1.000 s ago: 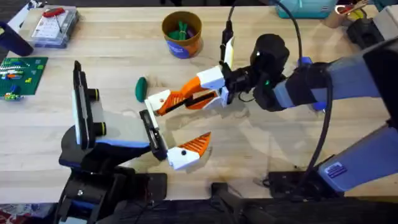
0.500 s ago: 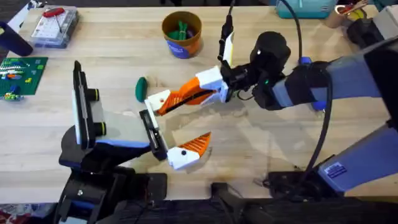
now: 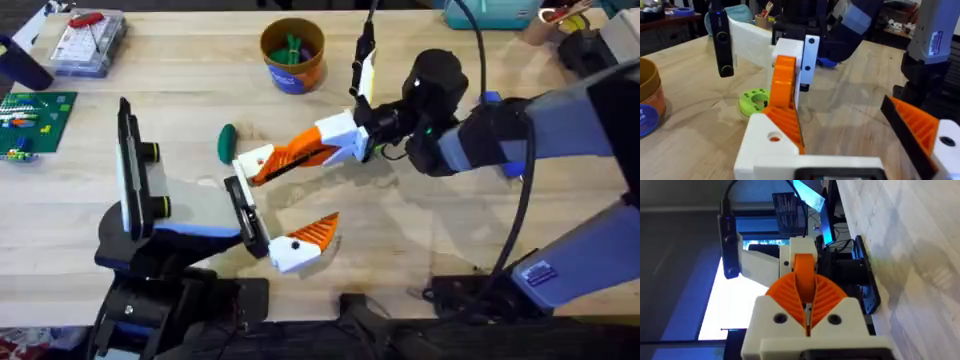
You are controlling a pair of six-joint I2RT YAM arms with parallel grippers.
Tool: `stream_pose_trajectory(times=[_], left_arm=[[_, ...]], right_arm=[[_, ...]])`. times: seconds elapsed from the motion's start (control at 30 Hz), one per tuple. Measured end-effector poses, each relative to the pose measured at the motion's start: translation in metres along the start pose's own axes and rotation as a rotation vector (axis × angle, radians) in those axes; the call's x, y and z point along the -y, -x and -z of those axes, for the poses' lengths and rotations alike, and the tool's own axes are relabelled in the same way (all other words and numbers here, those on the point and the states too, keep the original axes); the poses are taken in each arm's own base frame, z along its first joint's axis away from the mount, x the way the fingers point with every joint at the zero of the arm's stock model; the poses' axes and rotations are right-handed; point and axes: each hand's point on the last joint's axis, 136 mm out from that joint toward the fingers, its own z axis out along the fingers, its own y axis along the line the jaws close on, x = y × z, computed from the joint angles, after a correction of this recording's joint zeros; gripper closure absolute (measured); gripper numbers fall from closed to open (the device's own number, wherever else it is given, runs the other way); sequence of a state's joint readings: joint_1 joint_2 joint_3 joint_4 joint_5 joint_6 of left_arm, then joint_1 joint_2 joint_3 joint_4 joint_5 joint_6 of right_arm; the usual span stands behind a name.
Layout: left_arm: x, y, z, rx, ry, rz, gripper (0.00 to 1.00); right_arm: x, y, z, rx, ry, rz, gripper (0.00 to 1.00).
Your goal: Pick up the gripper from the table and insert it into the empty holder that is missing its gripper. Then pick up a screw, insert it into the mounting hole, and use the screwdriver to tighten it. Finally, clean up the table by picking up the vegetable and placing it into the bucket.
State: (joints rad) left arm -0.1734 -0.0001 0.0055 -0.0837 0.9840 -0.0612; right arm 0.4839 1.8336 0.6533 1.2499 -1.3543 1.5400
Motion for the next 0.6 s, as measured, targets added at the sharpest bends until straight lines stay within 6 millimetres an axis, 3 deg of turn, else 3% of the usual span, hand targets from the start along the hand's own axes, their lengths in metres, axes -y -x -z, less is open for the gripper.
stream_pose_trajectory(times=[0.6], left_arm=[[-0.0006,0.0001,0.0001,0.001,0.003,-0.001,0.010]], right_arm=[[-0.0003,-0.0035,-0.0009,0.061,0.008,0.042,0.994]])
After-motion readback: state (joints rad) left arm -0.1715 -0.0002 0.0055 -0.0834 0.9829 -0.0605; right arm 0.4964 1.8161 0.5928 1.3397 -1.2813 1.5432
